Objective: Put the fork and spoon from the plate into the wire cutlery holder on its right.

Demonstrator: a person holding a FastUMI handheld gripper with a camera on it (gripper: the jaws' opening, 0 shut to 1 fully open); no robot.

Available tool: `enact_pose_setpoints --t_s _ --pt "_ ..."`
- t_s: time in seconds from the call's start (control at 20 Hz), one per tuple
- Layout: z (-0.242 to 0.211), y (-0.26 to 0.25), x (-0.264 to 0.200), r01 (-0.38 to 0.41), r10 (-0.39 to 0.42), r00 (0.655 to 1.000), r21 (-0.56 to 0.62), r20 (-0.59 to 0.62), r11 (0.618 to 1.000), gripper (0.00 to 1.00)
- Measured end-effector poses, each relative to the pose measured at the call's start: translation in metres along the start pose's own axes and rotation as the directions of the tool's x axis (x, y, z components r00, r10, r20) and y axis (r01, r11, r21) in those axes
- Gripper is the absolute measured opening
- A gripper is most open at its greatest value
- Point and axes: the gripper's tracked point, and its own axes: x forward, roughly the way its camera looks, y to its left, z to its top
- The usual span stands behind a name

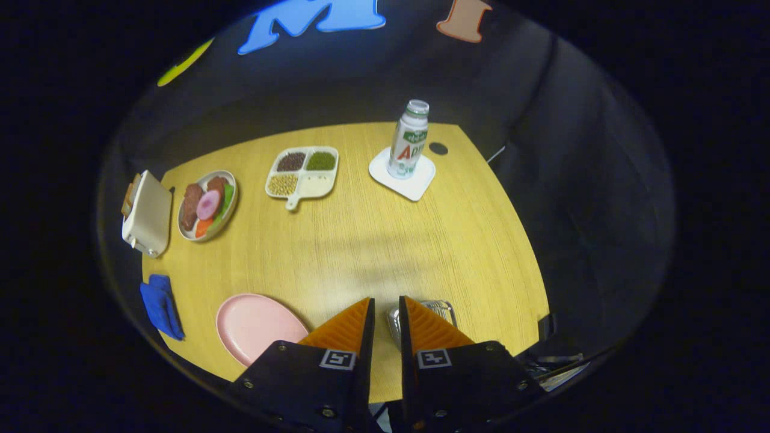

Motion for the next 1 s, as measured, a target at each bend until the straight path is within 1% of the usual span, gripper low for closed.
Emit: enact_pose_setpoints --t_s 0.1,0.15,0.2,0.3,0.4,0.45,0.5,0.6,0.7,0.75,0.85,0.95,1.0 --pt "0.022 0.013 -0.017 -0.032 0.032 0.988 -0.003 0.15 0.999 0.23" --pt "0.033 0.023 -0.028 -0.052 0.051 0.974 -0.002 0.22 0.999 0.23" --pt "0.046 0.033 -0.043 -0.076 0.074 0.952 -0.003 0.297 0.997 0.23" --pt "0.074 0.053 -0.076 -0.117 0.105 0.888 -0.001 0.447 0.993 0.23" --pt "0.097 0.079 -0.118 -0.179 0.154 0.818 -0.008 0.554 0.984 0.23" --pt "0.101 0.087 -0.143 -0.189 0.159 0.781 -0.013 0.603 0.982 0.23" --pt "0.106 0.092 -0.16 -0.191 0.156 0.75 -0.015 0.643 0.981 0.23" --pt "0.111 0.104 -0.191 -0.197 0.16 0.697 -0.027 0.699 0.98 0.22" --pt "0.112 0.123 -0.224 -0.227 0.207 0.634 -0.077 0.745 0.971 0.23" --pt "0.112 0.129 -0.24 -0.227 0.222 0.602 -0.102 0.768 0.969 0.22" --pt "0.11 0.136 -0.264 -0.218 0.233 0.562 -0.13 0.794 0.967 0.22" --pt "0.105 0.148 -0.284 -0.23 0.26 0.538 -0.157 0.802 0.96 0.22" --pt "0.104 0.154 -0.295 -0.237 0.275 0.52 -0.173 0.809 0.956 0.22"
